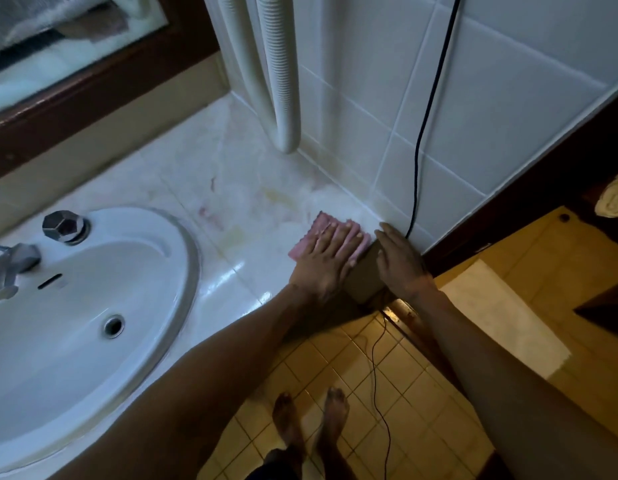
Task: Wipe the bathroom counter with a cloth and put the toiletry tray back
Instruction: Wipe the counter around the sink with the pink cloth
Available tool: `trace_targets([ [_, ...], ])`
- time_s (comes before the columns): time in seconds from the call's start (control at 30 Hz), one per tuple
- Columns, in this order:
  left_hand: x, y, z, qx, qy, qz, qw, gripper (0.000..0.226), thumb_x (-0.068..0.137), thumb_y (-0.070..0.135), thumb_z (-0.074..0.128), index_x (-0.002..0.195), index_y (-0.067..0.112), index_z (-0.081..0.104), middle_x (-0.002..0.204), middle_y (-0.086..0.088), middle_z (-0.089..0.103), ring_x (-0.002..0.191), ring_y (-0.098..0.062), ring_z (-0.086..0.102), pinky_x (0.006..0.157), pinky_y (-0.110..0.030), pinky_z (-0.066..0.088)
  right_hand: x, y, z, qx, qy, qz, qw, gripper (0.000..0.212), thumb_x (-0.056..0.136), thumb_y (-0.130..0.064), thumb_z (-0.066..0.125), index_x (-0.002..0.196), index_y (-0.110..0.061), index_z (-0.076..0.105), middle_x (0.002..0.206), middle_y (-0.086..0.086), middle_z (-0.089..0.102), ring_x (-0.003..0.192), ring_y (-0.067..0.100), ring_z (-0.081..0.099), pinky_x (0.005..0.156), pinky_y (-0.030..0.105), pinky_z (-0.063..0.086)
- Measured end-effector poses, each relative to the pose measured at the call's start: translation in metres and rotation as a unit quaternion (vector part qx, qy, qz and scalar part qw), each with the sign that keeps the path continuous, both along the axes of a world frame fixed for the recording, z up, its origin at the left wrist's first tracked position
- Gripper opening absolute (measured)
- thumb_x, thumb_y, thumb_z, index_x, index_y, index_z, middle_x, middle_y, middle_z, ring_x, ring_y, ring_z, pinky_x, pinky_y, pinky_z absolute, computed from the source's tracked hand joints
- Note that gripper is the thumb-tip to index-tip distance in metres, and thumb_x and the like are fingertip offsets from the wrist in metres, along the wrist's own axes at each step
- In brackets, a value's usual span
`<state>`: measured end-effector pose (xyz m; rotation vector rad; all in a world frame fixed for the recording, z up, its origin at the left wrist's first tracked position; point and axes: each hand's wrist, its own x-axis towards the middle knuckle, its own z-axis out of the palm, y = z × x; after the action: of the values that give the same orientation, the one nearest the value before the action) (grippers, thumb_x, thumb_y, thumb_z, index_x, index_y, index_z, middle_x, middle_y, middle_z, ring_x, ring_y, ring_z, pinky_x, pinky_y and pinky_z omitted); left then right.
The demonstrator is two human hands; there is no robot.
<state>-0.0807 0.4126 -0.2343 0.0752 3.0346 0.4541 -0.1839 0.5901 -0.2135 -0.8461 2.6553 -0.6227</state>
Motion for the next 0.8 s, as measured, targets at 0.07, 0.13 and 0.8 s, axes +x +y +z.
trace_targets([
  [0.07,0.005,-0.013,0.003,-0.017,0.006,-0.047,0.999,0.057,0.112,0.044,0.012,0.166,0.034,0.001,0.175,0.000,0.000,0.163,-0.023,-0.005,0.132,-0.051,0.002,0.001,-0.001,0.002,0.002,0.003,0.001,1.000,0.049,0.103,-0.015,0.042,0.151,-0.008,0.038,0.163,0.009,0.026,0.151,0.021,0.022,0.122,0.036,0.021],
  [0.13,-0.010,-0.021,0.004,-0.028,0.000,-0.052,0.998,0.057,0.111,0.044,0.010,0.166,0.034,0.002,0.176,0.002,0.000,0.163,-0.020,-0.006,0.131,-0.051,0.004,0.004,-0.003,0.002,0.012,0.009,-0.001,1.000,0.049,0.103,-0.014,0.042,0.151,-0.007,0.038,0.163,0.009,0.026,0.152,0.022,0.020,0.122,0.036,0.019],
  [0.8,0.101,-0.117,0.006,0.029,-0.009,0.093,0.995,0.061,0.108,0.031,0.017,0.167,0.026,0.003,0.176,-0.002,0.002,0.163,-0.023,0.000,0.130,-0.055,0.011,-0.005,-0.078,0.004,-0.011,0.069,-0.029,0.997,0.041,0.099,-0.012,0.047,0.136,0.005,0.052,0.139,0.022,0.055,0.131,0.034,0.049,0.108,0.043,0.043],
])
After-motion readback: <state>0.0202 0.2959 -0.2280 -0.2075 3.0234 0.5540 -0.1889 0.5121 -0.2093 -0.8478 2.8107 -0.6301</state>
